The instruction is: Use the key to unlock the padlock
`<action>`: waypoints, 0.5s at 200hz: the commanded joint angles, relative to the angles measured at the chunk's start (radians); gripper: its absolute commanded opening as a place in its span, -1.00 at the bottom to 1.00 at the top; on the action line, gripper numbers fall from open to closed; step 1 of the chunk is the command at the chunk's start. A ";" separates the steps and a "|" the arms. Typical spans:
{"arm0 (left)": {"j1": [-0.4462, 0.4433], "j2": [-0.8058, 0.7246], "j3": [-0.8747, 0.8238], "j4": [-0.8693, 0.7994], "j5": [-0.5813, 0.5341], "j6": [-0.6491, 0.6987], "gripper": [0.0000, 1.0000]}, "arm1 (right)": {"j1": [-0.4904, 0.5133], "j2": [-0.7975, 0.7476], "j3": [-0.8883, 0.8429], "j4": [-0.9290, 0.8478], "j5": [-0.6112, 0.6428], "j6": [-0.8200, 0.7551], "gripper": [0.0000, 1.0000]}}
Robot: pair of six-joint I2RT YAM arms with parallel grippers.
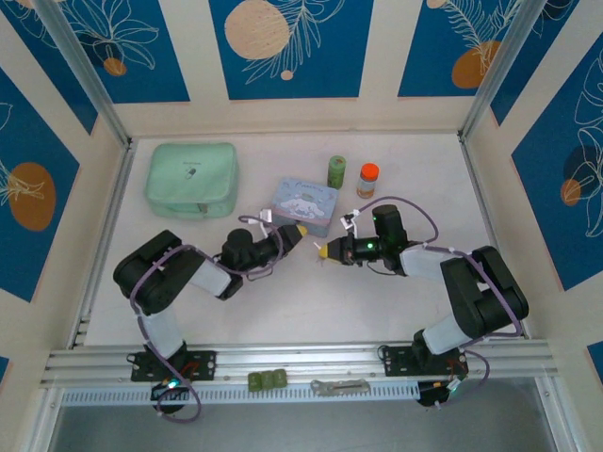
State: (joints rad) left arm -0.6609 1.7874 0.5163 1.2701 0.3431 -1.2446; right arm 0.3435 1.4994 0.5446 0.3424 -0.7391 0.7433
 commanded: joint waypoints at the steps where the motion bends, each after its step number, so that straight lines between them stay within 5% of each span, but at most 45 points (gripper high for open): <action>1: 0.007 -0.048 0.056 -0.027 0.115 0.075 0.04 | 0.002 -0.042 0.027 -0.024 -0.043 -0.027 -1.00; 71: -0.040 -0.070 0.075 -0.112 0.128 0.141 0.04 | 0.002 -0.051 0.018 0.103 -0.095 0.069 -1.00; 100: -0.049 -0.052 0.098 -0.101 0.143 0.137 -0.19 | 0.002 -0.046 0.018 0.123 -0.089 0.081 -1.00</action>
State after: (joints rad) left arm -0.6968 1.7344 0.5743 1.1603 0.4469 -1.1381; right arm 0.3450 1.4731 0.5461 0.4328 -0.7982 0.8013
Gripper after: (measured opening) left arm 0.459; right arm 0.051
